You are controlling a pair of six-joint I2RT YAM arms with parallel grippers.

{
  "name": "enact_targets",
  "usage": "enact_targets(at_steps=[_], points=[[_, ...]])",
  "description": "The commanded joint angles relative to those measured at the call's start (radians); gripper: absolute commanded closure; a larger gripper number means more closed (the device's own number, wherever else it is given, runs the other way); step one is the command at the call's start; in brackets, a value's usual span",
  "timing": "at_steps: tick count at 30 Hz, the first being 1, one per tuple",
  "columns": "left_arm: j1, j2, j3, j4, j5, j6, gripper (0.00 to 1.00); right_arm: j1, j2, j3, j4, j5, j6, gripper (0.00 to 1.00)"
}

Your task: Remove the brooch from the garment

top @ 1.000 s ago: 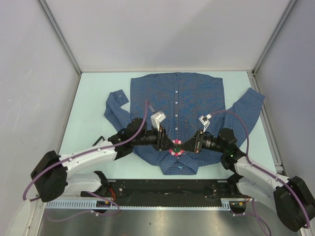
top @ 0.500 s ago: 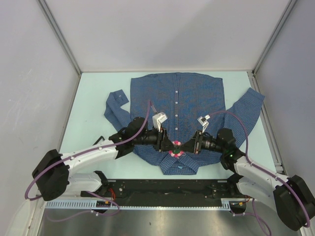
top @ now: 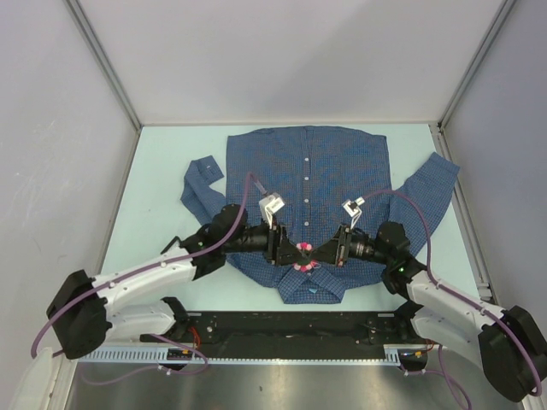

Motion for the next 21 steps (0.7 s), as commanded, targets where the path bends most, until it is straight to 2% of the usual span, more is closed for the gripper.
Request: enact_targets(at_steps=[1, 6, 12, 17, 21], points=[[0.01, -0.082, -0.035, 0.066, 0.032, -0.016, 0.38, -0.001, -0.016, 0.04, 0.035, 0.035, -0.001, 1.0], [0.01, -0.12, -0.073, 0.067, -0.02, -0.02, 0.36, -0.005, -0.025, 0.041, 0.011, 0.067, 0.013, 1.0], [-0.019, -0.13, -0.049, 0.01, -0.249, 0.012, 0.37, 0.005, -0.052, 0.045, -0.009, 0.142, 0.05, 1.0], [-0.064, -0.11, -0.037, 0.023, -0.352, 0.018, 0.33, 0.025, -0.071, 0.054, -0.051, 0.198, 0.036, 1.0], [-0.084, -0.111, -0.043, 0.047, -0.409, 0.014, 0.39, 0.035, -0.068, 0.057, -0.06, 0.216, 0.027, 1.0]])
